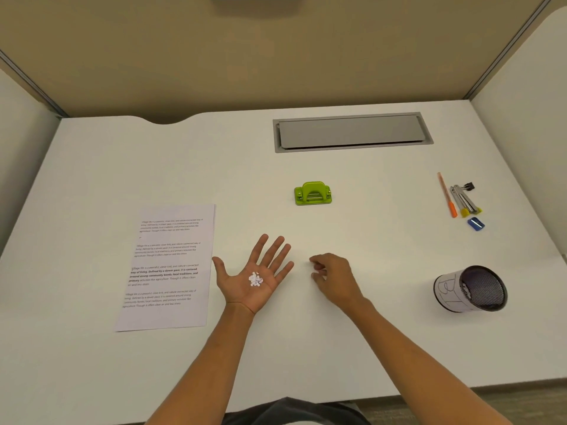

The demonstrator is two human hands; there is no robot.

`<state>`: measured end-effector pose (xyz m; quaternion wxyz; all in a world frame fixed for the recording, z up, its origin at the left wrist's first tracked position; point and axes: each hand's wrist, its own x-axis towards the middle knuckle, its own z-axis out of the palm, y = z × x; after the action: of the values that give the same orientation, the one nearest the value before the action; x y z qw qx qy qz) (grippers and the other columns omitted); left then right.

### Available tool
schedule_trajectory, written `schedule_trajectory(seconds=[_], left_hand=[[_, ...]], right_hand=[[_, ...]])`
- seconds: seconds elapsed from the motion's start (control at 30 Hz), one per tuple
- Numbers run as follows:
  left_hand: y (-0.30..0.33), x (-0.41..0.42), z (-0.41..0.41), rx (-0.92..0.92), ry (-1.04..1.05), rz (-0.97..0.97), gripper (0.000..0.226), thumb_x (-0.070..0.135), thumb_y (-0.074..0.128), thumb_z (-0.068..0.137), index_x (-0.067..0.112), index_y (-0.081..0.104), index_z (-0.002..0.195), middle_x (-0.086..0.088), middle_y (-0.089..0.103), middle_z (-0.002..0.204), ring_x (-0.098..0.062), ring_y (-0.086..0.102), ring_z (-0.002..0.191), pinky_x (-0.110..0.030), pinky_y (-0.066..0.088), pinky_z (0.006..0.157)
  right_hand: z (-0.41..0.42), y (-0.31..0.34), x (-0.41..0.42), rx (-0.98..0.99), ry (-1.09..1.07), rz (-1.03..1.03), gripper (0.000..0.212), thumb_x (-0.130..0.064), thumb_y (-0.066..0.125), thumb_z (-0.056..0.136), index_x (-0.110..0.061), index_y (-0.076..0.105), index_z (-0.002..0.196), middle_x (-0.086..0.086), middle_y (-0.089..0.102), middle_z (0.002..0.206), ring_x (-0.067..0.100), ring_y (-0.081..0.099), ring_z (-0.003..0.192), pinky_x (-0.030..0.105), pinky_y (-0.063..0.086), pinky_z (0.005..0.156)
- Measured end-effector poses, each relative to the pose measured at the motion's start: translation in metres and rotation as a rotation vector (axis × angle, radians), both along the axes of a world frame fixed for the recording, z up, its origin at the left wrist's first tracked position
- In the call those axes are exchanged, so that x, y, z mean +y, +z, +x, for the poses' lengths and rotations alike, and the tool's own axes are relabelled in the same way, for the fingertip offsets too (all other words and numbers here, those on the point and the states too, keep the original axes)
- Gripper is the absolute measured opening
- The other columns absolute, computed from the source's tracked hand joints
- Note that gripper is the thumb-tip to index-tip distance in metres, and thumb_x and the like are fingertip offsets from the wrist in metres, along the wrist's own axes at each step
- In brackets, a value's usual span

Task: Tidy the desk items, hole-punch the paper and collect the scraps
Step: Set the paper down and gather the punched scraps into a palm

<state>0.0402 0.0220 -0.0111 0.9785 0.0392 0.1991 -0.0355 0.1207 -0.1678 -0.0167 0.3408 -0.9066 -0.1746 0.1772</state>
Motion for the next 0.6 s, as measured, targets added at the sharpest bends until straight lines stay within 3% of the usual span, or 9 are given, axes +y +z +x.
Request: schedule_trajectory(seconds=[0.1, 0.17, 0.23, 0.37, 0.5, 0.6], left_hand=[[-0.001, 0.004, 0.0, -0.018, -0.009, -0.005, 0.111, 0.088, 0.041, 0.07, 0.013, 0.033, 0.151, -0.022, 0.03, 0.157, -0.043, 0.027, 0.145, -0.06, 0.007, 0.12], [-0.002, 0.006, 0.001, -0.016, -0.01, 0.0, 0.111, 0.089, 0.04, 0.07, 0.013, 0.033, 0.151, -0.022, 0.031, 0.157, -0.044, 0.027, 0.145, -0.06, 0.008, 0.12], [-0.003, 0.007, 0.002, -0.007, -0.01, 0.014, 0.11, 0.089, 0.039, 0.071, 0.013, 0.033, 0.151, -0.022, 0.032, 0.156, -0.044, 0.028, 0.144, -0.06, 0.009, 0.12], [-0.003, 0.008, 0.002, -0.017, -0.011, 0.006, 0.11, 0.088, 0.04, 0.071, 0.013, 0.034, 0.151, -0.022, 0.032, 0.156, -0.044, 0.028, 0.144, -0.06, 0.009, 0.12], [-0.003, 0.008, 0.001, -0.023, -0.009, -0.002, 0.109, 0.087, 0.043, 0.071, 0.012, 0.034, 0.15, -0.022, 0.032, 0.156, -0.044, 0.028, 0.145, -0.06, 0.009, 0.12], [-0.003, 0.006, 0.0, -0.019, -0.016, 0.005, 0.109, 0.087, 0.043, 0.071, 0.012, 0.035, 0.15, -0.022, 0.034, 0.155, -0.044, 0.029, 0.144, -0.06, 0.01, 0.12]], right_hand=[[0.009, -0.001, -0.012, -0.083, 0.007, -0.069, 0.036, -0.003, 0.065, 0.086, -0.006, 0.065, 0.121, 0.009, 0.065, 0.116, 0.022, 0.064, 0.098, 0.033, 0.053, 0.089], [0.01, -0.003, -0.012, -0.141, 0.177, -0.217, 0.038, -0.011, 0.063, 0.09, -0.008, 0.061, 0.128, 0.01, 0.061, 0.122, 0.027, 0.059, 0.106, 0.038, 0.052, 0.088], [0.011, -0.006, -0.007, -0.166, 0.308, -0.318, 0.03, -0.017, 0.059, 0.093, -0.008, 0.063, 0.122, 0.01, 0.06, 0.117, 0.03, 0.055, 0.107, 0.041, 0.053, 0.078], [0.007, -0.012, -0.005, -0.222, 0.257, -0.319, 0.016, -0.017, 0.06, 0.093, -0.008, 0.073, 0.094, 0.007, 0.061, 0.094, 0.027, 0.056, 0.094, 0.037, 0.05, 0.063], [-0.004, -0.019, -0.006, -0.251, 0.167, -0.355, 0.003, -0.006, 0.071, 0.079, -0.008, 0.071, 0.08, 0.006, 0.058, 0.073, 0.027, 0.058, 0.072, 0.028, 0.033, 0.049], [-0.007, -0.019, -0.005, -0.322, 0.223, -0.461, 0.027, 0.007, 0.08, 0.052, -0.007, 0.064, 0.069, 0.004, 0.055, 0.062, 0.023, 0.054, 0.056, 0.024, 0.024, 0.041]])
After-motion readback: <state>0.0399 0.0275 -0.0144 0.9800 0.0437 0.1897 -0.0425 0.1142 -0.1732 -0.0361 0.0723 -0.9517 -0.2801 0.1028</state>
